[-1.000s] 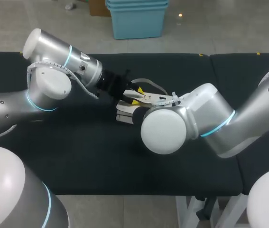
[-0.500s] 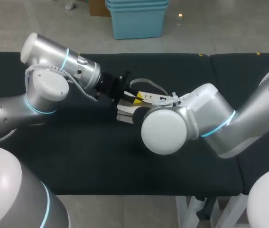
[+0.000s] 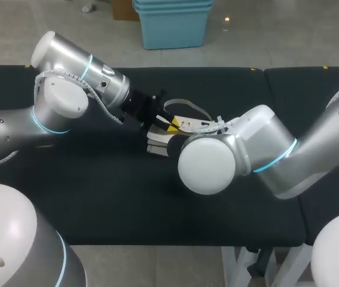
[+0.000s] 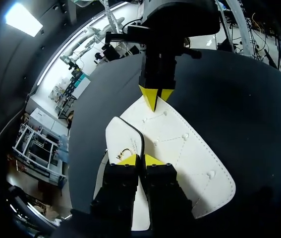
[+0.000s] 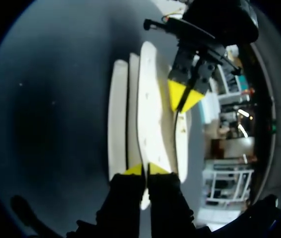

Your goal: Pick up the bag, open it, inspect its contents, close it, and place it on the opposite side

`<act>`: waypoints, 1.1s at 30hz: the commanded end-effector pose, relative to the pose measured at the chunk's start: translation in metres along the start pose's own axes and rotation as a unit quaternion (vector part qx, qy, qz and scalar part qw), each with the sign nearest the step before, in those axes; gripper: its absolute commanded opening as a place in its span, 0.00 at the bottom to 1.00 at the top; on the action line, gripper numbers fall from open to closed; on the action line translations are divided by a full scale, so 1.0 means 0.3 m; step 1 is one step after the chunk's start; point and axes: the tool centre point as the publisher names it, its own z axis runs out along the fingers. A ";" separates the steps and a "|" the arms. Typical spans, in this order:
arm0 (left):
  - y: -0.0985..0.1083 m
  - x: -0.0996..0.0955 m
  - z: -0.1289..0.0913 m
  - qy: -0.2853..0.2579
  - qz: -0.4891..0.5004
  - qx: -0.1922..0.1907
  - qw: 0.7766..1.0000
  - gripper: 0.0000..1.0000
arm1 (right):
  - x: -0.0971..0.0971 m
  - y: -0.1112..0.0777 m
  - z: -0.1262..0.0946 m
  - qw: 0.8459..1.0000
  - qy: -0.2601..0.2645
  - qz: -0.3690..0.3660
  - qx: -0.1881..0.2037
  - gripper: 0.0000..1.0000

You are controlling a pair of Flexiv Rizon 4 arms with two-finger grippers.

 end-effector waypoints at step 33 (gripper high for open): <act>-0.056 -0.078 -0.142 -0.076 -0.063 0.015 0.995 1.00 | -0.035 -0.013 -0.083 0.999 0.017 0.009 -0.029 1.00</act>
